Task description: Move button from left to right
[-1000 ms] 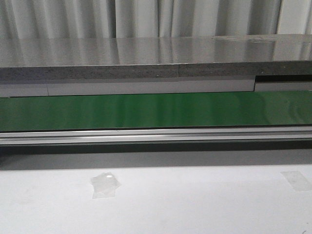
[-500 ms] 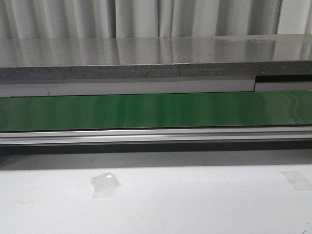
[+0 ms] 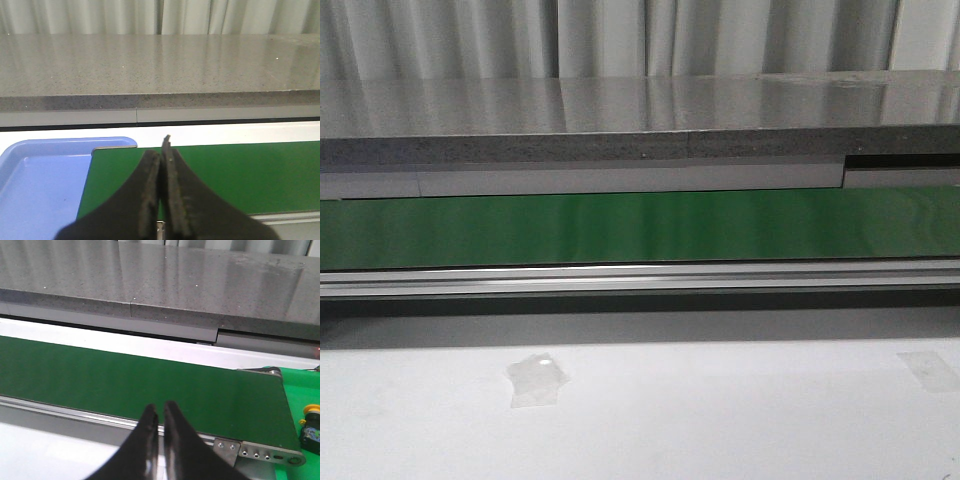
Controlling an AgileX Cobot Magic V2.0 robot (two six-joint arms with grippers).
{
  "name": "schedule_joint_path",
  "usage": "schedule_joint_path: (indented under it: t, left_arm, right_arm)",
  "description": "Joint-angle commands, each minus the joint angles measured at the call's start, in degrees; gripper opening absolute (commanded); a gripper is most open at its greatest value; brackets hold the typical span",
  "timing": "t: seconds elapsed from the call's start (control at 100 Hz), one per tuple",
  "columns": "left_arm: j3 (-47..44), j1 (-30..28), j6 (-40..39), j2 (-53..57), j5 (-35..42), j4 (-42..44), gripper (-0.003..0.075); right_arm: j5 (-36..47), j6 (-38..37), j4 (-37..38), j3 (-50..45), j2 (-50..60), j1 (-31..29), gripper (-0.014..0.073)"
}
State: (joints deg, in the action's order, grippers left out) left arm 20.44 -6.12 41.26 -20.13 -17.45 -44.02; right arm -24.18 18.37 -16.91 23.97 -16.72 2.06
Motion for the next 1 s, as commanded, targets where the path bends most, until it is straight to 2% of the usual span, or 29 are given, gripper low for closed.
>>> schedule_joint_path:
  t: [0.0,0.78,0.99]
  left_arm:
    - [1.7,0.3,-0.1,-0.3,3.2,-1.6,-0.0020]
    - [1.7,0.3,-0.1,-0.3,3.2,-1.6,-0.0020]
    - [1.7,0.3,-0.1,-0.3,3.2,-1.6,-0.0020]
  right_arm:
    - [4.2,0.2,-1.1,1.4,-0.4,0.1,-0.0063]
    - [4.4,0.2,-1.1,1.4,-0.4,0.1,-0.0068]
    - [10.2,-0.5,-1.5,-2.5,0.1,0.1,-0.0068]
